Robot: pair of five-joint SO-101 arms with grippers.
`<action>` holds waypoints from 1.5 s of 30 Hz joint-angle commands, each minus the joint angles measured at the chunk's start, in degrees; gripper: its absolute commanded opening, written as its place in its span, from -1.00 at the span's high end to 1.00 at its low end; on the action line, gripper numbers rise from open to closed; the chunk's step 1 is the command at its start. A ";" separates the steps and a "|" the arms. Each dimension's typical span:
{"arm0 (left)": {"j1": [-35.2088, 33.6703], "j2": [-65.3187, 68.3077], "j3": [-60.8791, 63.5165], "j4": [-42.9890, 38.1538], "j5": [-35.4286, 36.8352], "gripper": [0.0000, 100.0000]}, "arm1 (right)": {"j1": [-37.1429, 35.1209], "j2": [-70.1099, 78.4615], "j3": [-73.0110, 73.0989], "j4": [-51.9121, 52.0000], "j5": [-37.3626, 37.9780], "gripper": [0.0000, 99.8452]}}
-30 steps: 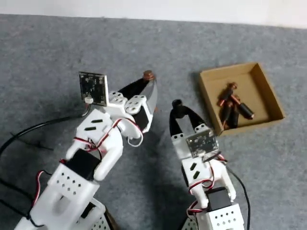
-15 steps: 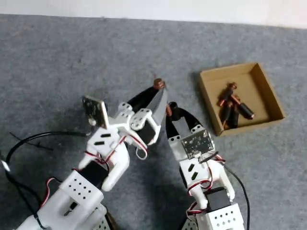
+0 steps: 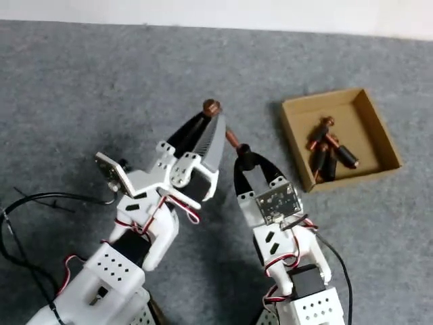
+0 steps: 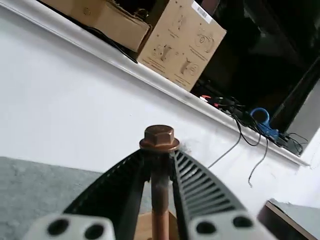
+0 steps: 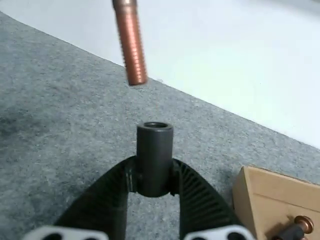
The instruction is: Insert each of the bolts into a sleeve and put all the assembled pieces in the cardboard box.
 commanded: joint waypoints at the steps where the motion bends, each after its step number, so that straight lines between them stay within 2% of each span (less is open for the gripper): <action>1: 2.59 -1.27 -0.57 2.11 0.35 0.99 | -0.48 -0.84 5.76 0.13 0.53 0.99; 19: 2.59 -1.36 2.68 3.08 -0.09 0.99 | -0.48 -0.84 5.76 0.13 0.35 0.99; 28: -3.47 -1.71 2.59 0.26 0.35 0.99 | -3.21 -1.45 5.76 2.51 0.62 0.99; 45: 1.36 -1.27 3.56 0.53 0.35 0.99 | -3.30 -1.45 5.76 2.51 0.62 0.99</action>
